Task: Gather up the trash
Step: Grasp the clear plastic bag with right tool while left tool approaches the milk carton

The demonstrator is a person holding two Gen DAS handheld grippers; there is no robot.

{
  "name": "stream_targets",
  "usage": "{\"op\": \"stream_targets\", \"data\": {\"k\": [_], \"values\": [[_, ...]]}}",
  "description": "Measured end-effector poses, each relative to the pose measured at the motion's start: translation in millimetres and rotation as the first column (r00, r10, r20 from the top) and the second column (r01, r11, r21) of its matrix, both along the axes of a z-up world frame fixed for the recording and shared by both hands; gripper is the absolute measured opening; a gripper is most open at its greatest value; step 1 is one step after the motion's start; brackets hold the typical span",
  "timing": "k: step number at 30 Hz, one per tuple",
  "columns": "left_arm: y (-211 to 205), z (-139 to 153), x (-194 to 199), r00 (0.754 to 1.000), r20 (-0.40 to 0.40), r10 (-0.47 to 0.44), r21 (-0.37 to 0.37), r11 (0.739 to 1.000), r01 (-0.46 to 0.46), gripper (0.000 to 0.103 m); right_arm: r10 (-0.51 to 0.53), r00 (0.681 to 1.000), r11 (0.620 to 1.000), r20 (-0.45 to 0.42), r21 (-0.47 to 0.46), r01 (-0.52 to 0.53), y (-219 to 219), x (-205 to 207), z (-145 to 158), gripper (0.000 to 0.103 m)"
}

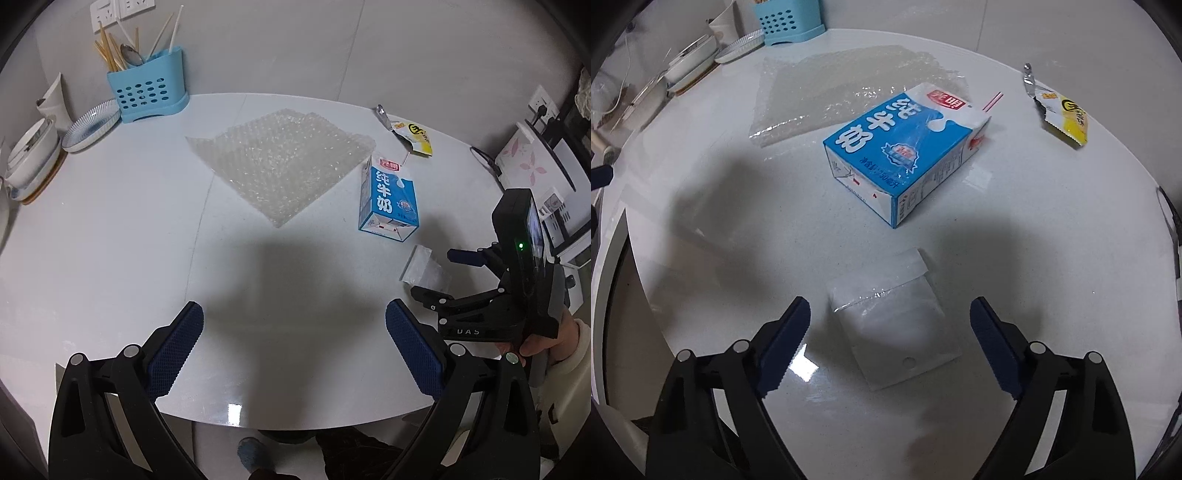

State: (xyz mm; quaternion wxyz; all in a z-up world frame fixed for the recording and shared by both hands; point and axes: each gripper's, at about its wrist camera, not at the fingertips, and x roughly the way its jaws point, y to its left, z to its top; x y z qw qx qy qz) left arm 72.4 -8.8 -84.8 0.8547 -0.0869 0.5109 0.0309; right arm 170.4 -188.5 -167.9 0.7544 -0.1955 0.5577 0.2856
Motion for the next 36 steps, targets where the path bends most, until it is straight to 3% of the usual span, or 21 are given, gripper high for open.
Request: {"op": "stream_targets", "data": {"k": [16,27,36], "values": [[-15,0,27,0.999,-0.02,0.027,0.011,1.0,-0.027,0.097,0.049,0.998,0.998,-0.046,0.037,-0.047,0,3,-3,0.053],[-33,2,53,1.0,-0.017,0.001,0.021,1.0,-0.001,0.097,-0.021,0.999,0.996,-0.048,0.087,0.025,-16,8,5,0.029],[-58,-4,93,0.999,-0.028,-0.042,0.015,0.999,0.042,0.097,-0.085,0.996,0.985,-0.031,0.147,0.089,-43,14,22,0.025]]}}
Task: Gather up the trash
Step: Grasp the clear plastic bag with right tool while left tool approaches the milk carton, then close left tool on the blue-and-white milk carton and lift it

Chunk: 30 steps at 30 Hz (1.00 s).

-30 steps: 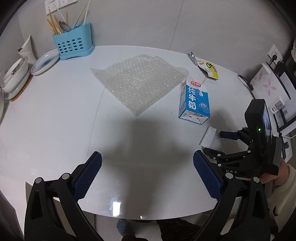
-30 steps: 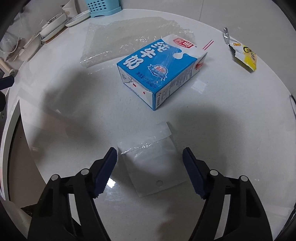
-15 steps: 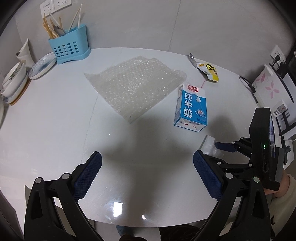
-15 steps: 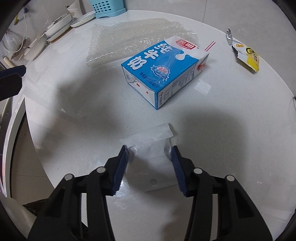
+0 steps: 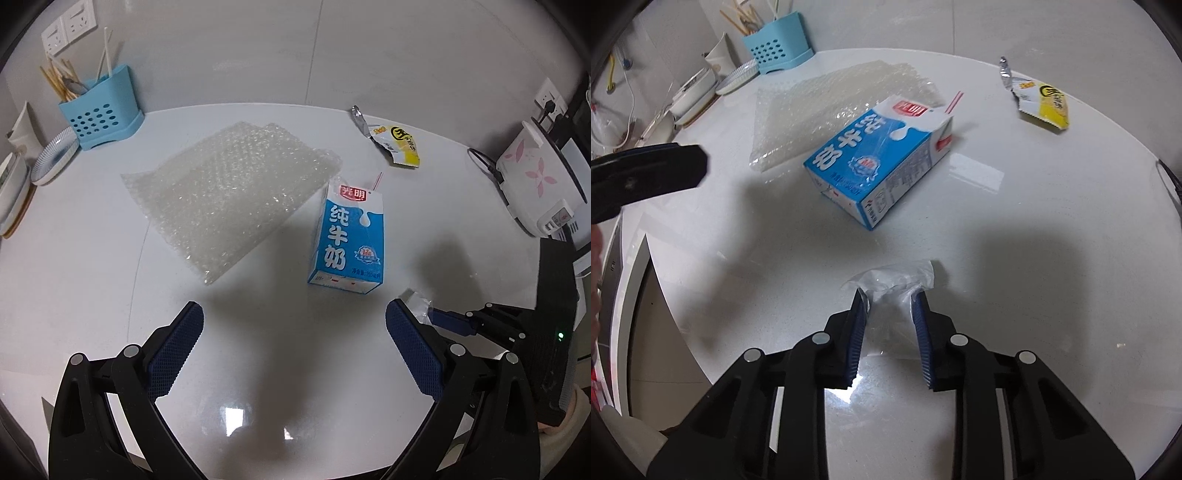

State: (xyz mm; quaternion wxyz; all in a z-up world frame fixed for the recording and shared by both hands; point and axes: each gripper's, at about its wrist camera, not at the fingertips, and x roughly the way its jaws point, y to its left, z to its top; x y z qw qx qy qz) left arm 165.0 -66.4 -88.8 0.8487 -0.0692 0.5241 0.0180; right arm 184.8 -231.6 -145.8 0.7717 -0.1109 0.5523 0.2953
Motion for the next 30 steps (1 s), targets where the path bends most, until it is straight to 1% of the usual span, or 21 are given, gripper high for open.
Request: {"op": "stream_targets", "data": {"k": [6,11,14,19,21,22,24,25,27,28,30], "values": [[-23,-7,42,0.999,-0.007,-0.039,0.002,0.999,0.039,0.097,-0.054,0.998,0.999,0.044,0.012,0.053,-26,9,21,0.025],[-45,-23,75,0.996,-0.02,-0.084,0.01,0.996,0.084,0.097,-0.112,0.992,0.994,0.063,0.017,0.111,-54,21,33,0.025],[-54,-38,91,0.993,-0.039,-0.109,0.016,0.994,0.109,0.097,-0.133,0.988,0.991,0.073,0.008,0.133,-69,26,35,0.025],[-61,-62,107,0.989,-0.084,-0.12,0.022,0.992,0.122,0.097,-0.171,0.983,0.985,0.071,0.008,0.171,-85,32,32,0.025],[-64,-68,111,0.987,-0.099,-0.123,0.028,0.992,0.126,0.095,-0.18,0.982,0.984,0.065,0.008,0.18,-88,34,31,0.025],[-64,-70,112,0.987,-0.104,-0.123,0.032,0.991,0.127,0.093,-0.183,0.981,0.983,0.066,0.007,0.183,-88,35,30,0.025],[-67,-74,114,0.984,-0.12,-0.13,0.04,0.99,0.135,0.084,-0.186,0.98,0.983,0.067,0.005,0.186,-90,36,31,0.025],[-68,-76,115,0.983,-0.125,-0.133,0.044,0.989,0.139,0.083,-0.186,0.98,0.983,0.067,0.005,0.186,-89,36,30,0.025],[-70,-77,115,0.982,-0.133,-0.134,0.056,0.988,0.142,0.074,-0.188,0.98,0.982,0.066,0.008,0.187,-88,35,31,0.025],[-71,-77,116,0.982,-0.135,-0.133,0.062,0.988,0.142,0.072,-0.188,0.98,0.982,0.066,0.01,0.188,-88,35,31,0.025],[-71,-76,116,0.981,-0.141,-0.135,0.065,0.987,0.145,0.062,-0.192,0.979,0.981,0.067,0.013,0.192,-87,34,32,0.025]]}}
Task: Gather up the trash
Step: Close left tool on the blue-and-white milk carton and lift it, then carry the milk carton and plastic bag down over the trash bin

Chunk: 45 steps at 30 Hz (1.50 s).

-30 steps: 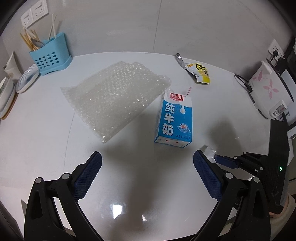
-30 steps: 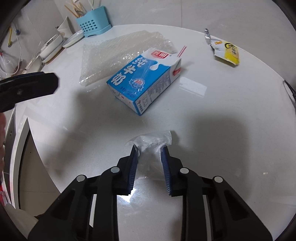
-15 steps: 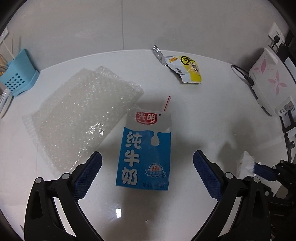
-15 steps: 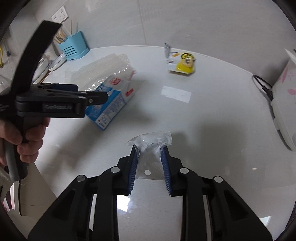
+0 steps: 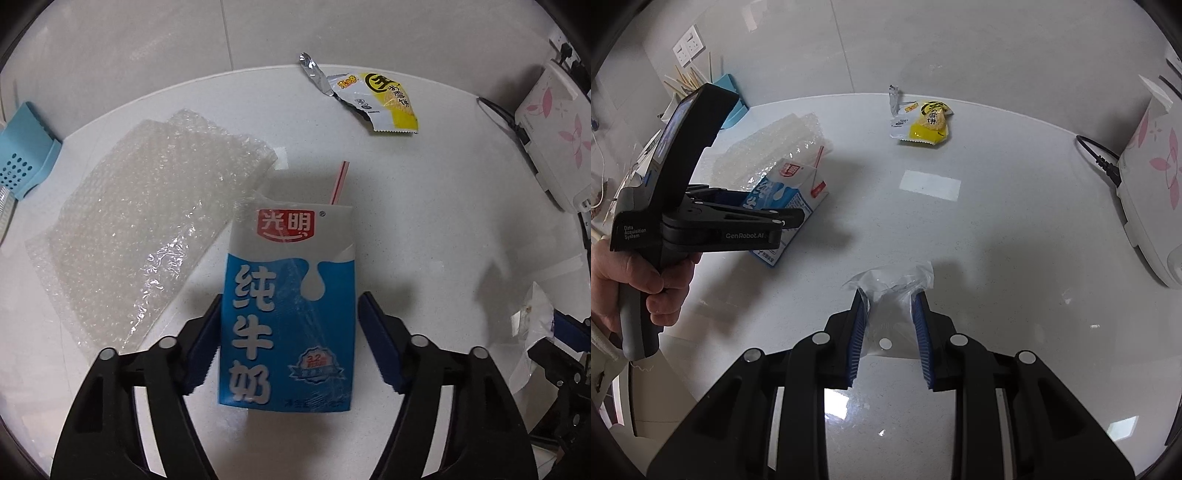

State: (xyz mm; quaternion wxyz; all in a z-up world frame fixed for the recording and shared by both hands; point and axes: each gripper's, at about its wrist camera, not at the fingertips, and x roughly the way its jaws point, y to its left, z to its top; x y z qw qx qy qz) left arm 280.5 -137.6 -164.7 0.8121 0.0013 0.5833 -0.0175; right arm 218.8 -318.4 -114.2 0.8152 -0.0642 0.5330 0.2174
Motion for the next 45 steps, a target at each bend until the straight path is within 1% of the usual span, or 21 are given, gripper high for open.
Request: {"op": "stream_targets", "data": {"k": [3,6,17,25,28,31,39,45], "values": [[0,0,-1,1.0,-0.005,-0.007,0.001,1.0,0.007,0.062,-0.013,1.0,1.0,-0.001,0.005,0.013,0,-1,1,0.025],[0,3,-4,1.0,0.007,-0.006,0.0,1.0,0.006,0.062,-0.027,1.0,1.0,0.005,0.012,0.027,-1,-3,3,0.025],[6,35,-38,0.995,0.097,-0.022,-0.019,1.0,0.024,0.062,-0.064,0.997,0.998,0.034,0.023,0.064,-1,-12,12,0.025],[16,64,-72,0.983,0.183,-0.034,-0.032,0.999,0.041,0.062,-0.118,0.99,0.992,0.082,0.042,0.115,7,-25,25,0.025],[23,73,-87,0.978,0.207,-0.029,-0.046,0.998,0.04,0.062,-0.134,0.986,0.99,0.095,0.05,0.13,12,-31,29,0.025],[29,78,-103,0.973,0.227,-0.027,-0.046,0.998,0.039,0.062,-0.143,0.984,0.989,0.107,0.059,0.137,18,-40,33,0.025],[55,91,-149,0.967,0.254,-0.013,-0.053,0.998,0.028,0.062,-0.149,0.979,0.988,0.142,0.066,0.141,38,-70,44,0.025],[71,94,-179,0.964,0.266,-0.009,-0.057,0.998,0.025,0.062,-0.147,0.976,0.988,0.162,0.079,0.136,55,-96,52,0.025]]}}
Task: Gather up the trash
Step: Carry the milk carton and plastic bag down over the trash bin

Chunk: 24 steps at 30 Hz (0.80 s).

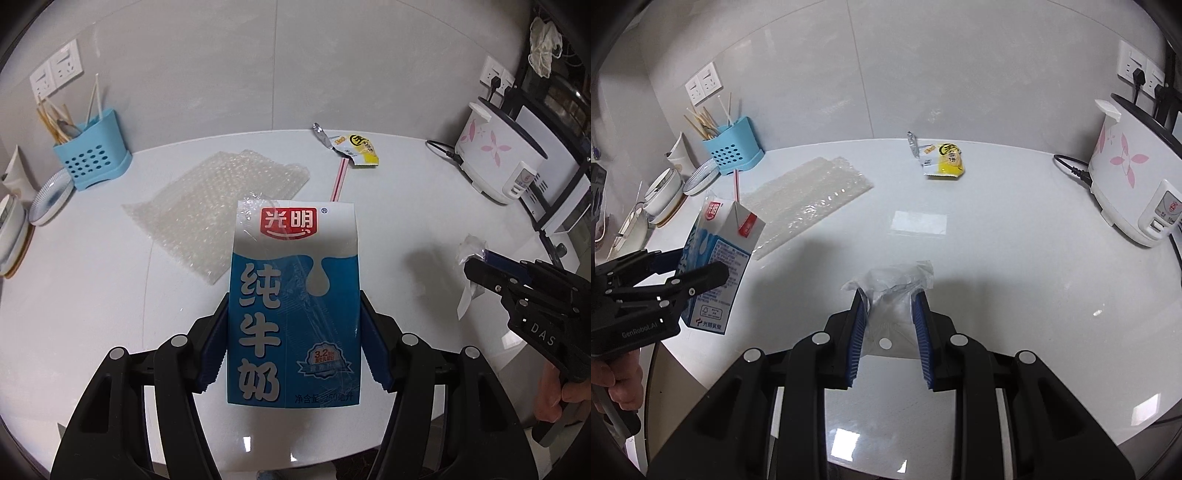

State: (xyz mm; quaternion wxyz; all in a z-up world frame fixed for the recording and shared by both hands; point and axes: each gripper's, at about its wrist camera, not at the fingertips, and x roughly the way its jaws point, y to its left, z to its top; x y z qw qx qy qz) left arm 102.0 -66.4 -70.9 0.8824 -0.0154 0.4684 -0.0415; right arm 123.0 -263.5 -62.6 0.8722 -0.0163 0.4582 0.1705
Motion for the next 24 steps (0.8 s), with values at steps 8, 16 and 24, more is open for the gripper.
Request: {"op": "stream_targets", "data": {"k": [8,16,24], "values": [[21,3,-43,1.0,0.02,0.021,-0.008,1.0,-0.021,0.062,0.027,0.999,1.0,0.036,0.002,-0.027,27,-37,9,0.025],[42,6,-88,0.999,0.044,0.026,-0.024,0.999,-0.025,0.062,0.031,0.998,0.999,0.061,0.015,-0.032,48,-77,15,0.025],[62,4,-141,0.998,0.062,0.012,-0.036,0.999,-0.01,0.062,0.023,0.996,1.0,0.082,0.01,-0.024,70,-132,20,0.025]]}}
